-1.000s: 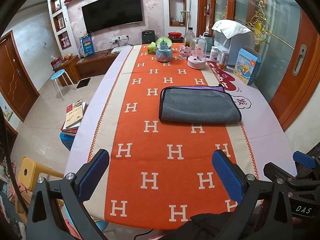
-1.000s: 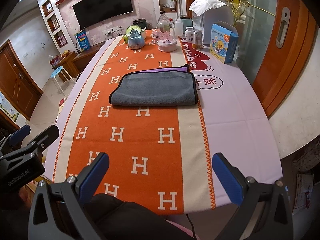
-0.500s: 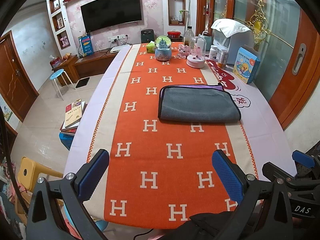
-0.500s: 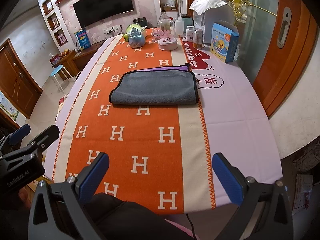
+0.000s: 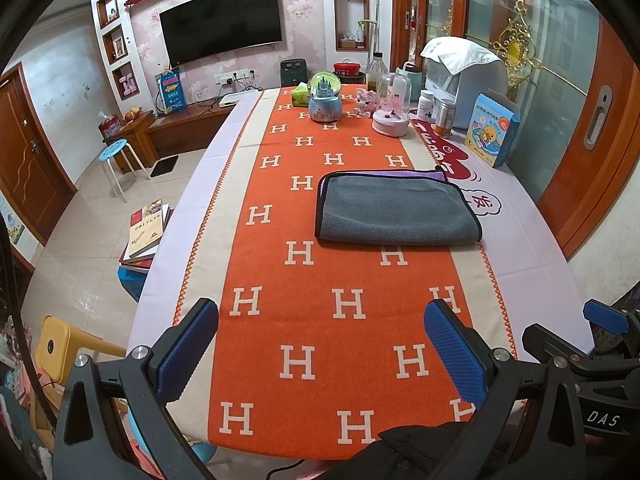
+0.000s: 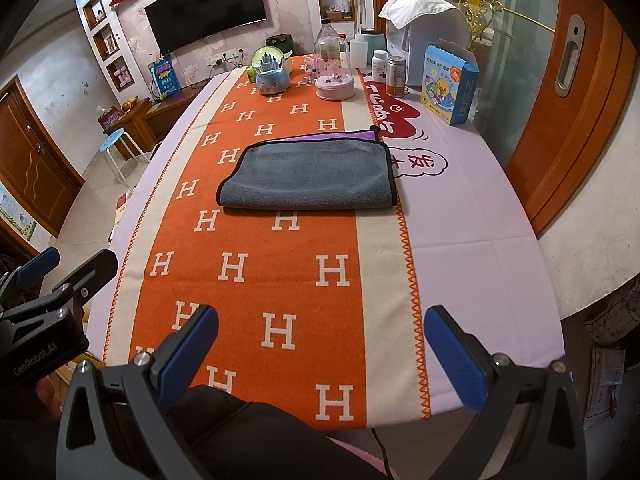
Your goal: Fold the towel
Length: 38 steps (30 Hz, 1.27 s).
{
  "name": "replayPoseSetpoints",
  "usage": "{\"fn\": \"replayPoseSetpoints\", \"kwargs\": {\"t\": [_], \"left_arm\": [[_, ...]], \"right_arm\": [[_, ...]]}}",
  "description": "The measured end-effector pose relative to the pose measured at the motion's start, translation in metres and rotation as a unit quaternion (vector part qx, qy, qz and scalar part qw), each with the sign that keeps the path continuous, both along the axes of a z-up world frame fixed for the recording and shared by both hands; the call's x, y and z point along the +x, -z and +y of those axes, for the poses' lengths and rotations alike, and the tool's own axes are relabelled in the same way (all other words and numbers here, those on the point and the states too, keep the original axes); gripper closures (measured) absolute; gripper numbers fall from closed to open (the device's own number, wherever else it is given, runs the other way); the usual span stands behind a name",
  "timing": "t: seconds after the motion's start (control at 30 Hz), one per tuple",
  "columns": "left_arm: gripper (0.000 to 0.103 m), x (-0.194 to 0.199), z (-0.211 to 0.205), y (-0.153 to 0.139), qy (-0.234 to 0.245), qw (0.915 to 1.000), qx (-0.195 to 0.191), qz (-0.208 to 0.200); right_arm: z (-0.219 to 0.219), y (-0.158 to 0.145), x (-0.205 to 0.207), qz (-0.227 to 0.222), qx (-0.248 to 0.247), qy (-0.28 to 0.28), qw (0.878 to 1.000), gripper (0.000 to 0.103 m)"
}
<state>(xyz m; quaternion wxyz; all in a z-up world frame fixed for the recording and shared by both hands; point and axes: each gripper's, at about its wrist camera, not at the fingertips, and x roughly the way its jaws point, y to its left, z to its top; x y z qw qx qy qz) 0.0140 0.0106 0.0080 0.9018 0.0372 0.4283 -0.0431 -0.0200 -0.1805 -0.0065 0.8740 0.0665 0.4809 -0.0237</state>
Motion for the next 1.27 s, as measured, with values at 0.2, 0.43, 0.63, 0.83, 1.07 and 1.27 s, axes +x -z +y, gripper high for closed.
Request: {"fn": "replayPoseSetpoints", "kwargs": {"t": [0.2, 0.43, 0.63, 0.83, 1.07, 1.27], "left_arm": [[0.001, -0.0003, -0.0014, 0.0004, -0.001, 1.0, 0.001, 0.0], [0.001, 0.0007, -0.0016, -0.0002, 0.001, 1.0, 0.0, 0.0], [0.001, 0.0004, -0.0026, -0.0001, 0.001, 1.0, 0.0, 0.0], [0.001, 0.0006, -0.002, -0.0003, 0.001, 1.0, 0.0, 0.0], [0.001, 0.0004, -0.0029, -0.0002, 0.001, 1.0, 0.0, 0.001], [0.001, 0.0009, -0.002, -0.0004, 0.001, 1.0, 0.0, 0.001]], "right_arm": [[-0.0003, 0.0001, -0.0006, 0.001, 0.0, 0.0, 1.0, 0.0], [-0.0001, 0.0, 0.0001, 0.001, 0.0, 0.0, 1.0, 0.0], [0.0005, -0.0005, 0.0012, 0.001, 0.0, 0.0, 1.0, 0.0], [0.0009, -0.0006, 0.0016, 0.001, 0.0, 0.0, 1.0, 0.0], [0.001, -0.0007, 0.001, 0.002, 0.0, 0.0, 1.0, 0.0], [0.0014, -0.0013, 0.0017, 0.002, 0.0, 0.0, 1.0, 0.0]]}}
